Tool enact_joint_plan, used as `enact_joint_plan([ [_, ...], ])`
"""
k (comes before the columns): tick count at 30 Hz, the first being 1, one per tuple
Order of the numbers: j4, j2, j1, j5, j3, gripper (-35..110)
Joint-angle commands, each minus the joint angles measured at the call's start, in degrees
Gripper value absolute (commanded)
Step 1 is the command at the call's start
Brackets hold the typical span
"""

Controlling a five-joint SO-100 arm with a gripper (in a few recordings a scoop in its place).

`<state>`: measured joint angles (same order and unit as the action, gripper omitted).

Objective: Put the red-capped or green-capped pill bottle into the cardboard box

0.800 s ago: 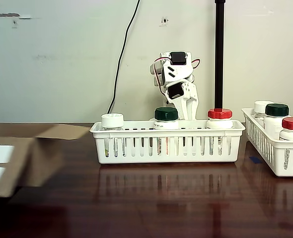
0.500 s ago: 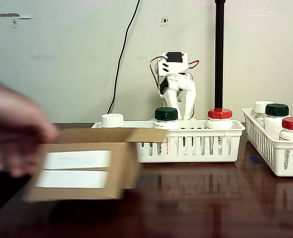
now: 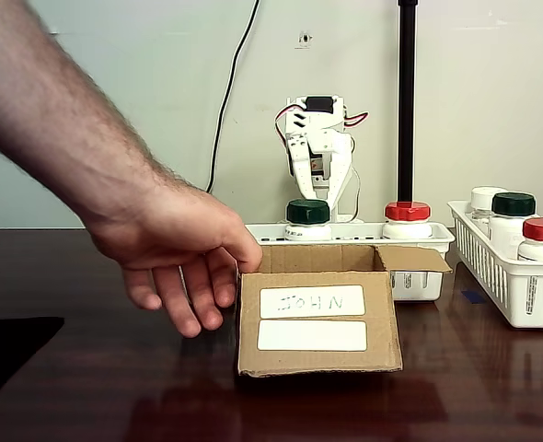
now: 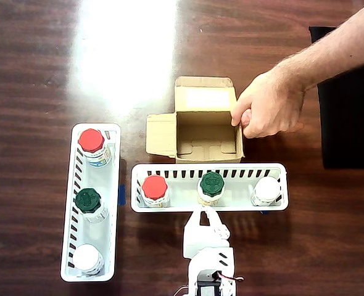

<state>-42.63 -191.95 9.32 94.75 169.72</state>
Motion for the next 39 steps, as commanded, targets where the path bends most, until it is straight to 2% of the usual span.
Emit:
enact_joint_plan([
  [1, -0.44, -4.92, 2.64, -0.26, -3.60, 1],
  [7, -6.94, -3.78, -0.35, -1.05, -10.72, 4],
  [11, -8.26, 3.25, -2.11, -2.37, -17.14, 21],
  [15, -5.45, 10.90, -3.08, -3.78, -22.24, 39],
  [19, 1.85, 21.09, -2.20, -4.04, -25.14, 54],
  [23, 15.38, 32.61, -0.79, -4.39, -24.70, 60],
  [30, 30.85, 42.45, -3.08, -6.77, -20.30, 61],
  [39, 40.43, 46.85, -2.29, -4.66, -14.50, 61],
])
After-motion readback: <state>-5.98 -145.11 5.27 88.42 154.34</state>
